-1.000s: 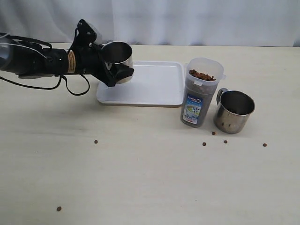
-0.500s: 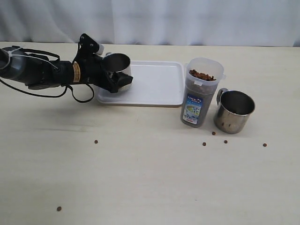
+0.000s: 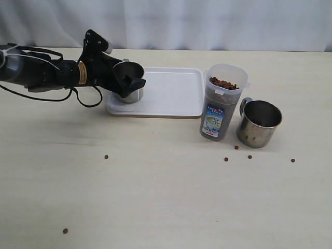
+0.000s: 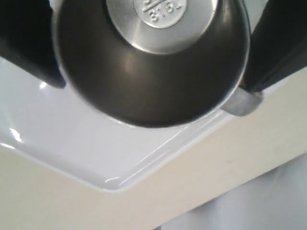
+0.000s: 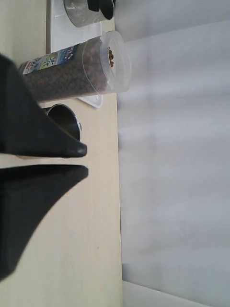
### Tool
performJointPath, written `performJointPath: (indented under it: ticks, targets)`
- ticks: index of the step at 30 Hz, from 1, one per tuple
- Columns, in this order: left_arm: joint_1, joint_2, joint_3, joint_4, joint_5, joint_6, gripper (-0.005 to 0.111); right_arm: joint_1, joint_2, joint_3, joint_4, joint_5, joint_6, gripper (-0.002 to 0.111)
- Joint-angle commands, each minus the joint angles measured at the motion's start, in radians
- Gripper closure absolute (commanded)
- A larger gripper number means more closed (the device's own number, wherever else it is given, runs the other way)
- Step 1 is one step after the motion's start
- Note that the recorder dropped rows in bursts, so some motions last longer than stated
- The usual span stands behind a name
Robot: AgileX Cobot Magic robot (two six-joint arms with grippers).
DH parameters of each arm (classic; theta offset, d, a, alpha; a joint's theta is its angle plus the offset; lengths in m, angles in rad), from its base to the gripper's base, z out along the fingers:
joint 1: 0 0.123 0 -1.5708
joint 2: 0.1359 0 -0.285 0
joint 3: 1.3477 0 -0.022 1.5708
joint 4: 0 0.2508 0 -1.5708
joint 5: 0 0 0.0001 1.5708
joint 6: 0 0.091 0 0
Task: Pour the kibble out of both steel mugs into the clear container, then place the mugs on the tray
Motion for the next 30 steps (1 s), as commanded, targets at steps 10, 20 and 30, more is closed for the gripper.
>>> performJointPath:
  ticks: [10, 20, 30]
  targets:
    - [0.000, -0.279, -0.008, 0.467, 0.039, -0.557, 0.027, 0.003, -0.002, 0.005, 0.005, 0.000, -0.006, 0.104]
    - [0.007, -0.787, 0.281, 0.556, 0.199, -0.900, 0.107, 0.003, -0.002, 0.005, 0.005, 0.000, -0.006, 0.104]
    - [0.000, -1.482, 0.837, 0.524, 0.634, -0.906, 0.107, 0.003, -0.002, 0.005, 0.005, 0.000, -0.006, 0.104]
